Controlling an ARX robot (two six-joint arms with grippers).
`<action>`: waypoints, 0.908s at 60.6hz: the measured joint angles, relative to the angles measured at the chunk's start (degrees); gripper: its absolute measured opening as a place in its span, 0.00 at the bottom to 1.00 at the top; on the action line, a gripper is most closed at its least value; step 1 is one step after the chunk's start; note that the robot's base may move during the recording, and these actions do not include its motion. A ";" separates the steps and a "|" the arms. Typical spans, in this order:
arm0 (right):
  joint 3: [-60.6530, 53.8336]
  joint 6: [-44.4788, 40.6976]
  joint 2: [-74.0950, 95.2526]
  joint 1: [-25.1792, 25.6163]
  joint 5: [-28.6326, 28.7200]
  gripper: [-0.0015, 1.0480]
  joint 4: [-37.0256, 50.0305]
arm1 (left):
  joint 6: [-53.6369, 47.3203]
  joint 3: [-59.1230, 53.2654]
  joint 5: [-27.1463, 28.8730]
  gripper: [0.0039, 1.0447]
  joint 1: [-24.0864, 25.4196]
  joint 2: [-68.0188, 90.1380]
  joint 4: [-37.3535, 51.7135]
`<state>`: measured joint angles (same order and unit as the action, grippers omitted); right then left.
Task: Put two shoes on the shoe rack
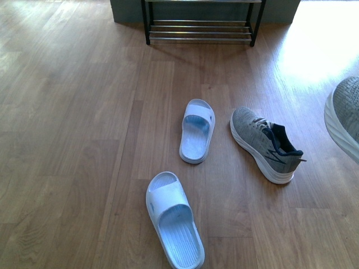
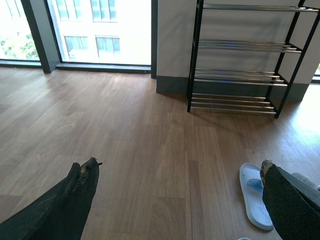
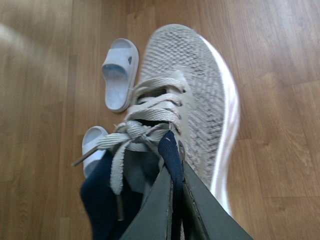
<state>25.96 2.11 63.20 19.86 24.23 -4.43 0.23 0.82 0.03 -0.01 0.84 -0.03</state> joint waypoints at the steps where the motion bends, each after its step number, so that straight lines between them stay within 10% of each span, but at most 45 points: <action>1: 0.02 0.02 -0.09 -0.02 0.02 0.01 -0.07 | 0.00 0.00 0.00 0.91 0.00 0.00 0.00; 55: 2.78 1.53 -7.17 3.78 1.11 0.01 -1.73 | 0.00 0.00 0.00 0.91 0.00 0.00 0.02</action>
<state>28.73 3.64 56.03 23.64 25.34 -6.15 0.23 0.82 0.03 -0.01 0.84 -0.01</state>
